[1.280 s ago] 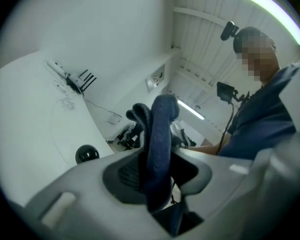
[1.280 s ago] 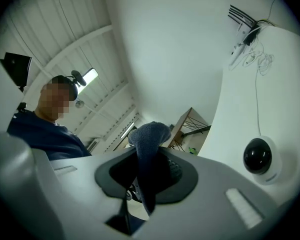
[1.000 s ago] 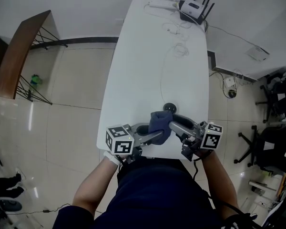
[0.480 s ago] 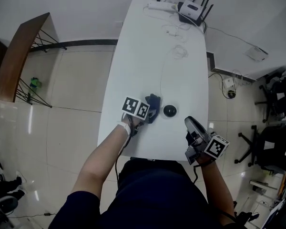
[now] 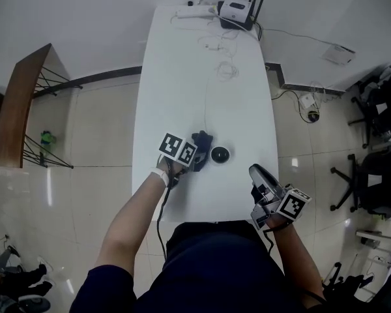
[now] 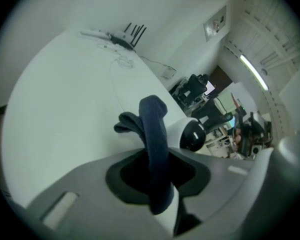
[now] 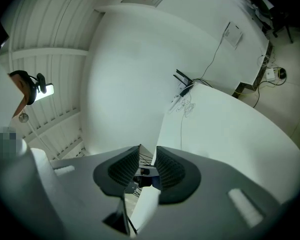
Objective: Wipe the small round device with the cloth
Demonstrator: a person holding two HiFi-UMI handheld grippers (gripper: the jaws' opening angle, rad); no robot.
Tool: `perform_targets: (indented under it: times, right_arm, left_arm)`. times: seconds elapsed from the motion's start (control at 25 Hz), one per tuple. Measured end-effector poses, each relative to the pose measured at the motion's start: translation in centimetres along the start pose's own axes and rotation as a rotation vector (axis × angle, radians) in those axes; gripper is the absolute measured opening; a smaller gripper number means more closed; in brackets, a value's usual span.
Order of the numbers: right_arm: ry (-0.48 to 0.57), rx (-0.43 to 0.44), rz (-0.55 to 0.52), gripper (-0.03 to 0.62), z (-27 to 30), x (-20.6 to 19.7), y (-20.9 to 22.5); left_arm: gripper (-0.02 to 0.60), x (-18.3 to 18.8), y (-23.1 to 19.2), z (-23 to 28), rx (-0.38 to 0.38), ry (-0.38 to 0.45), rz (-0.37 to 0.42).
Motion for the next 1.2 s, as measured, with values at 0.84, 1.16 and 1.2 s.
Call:
perform_targets:
  times: [0.84, 1.16, 1.2]
  right_arm:
    - [-0.015, -0.026, 0.061, 0.095, -0.1, -0.5, 2.5]
    - [0.042, -0.066, 0.082, 0.092, -1.9, -1.1, 2.2]
    - [0.043, -0.069, 0.080, 0.092, -1.9, -1.2, 2.1]
  left_arm:
    - [0.089, -1.7, 8.4, -3.1, 0.252, 0.197, 0.210]
    - [0.089, -4.5, -0.4, -0.5, 0.005, 0.197, -0.383]
    - [0.089, -4.7, -0.7, 0.2, -0.011, 0.170, -0.406]
Point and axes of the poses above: the fingertips, and each gripper's own axes: z forward along the fingers, y to its right, x out of its top, the point moved 9 cm from there along -z, backward along the fingers, and after that the axes turned 10 degrees about z, right-handed, at the moved point
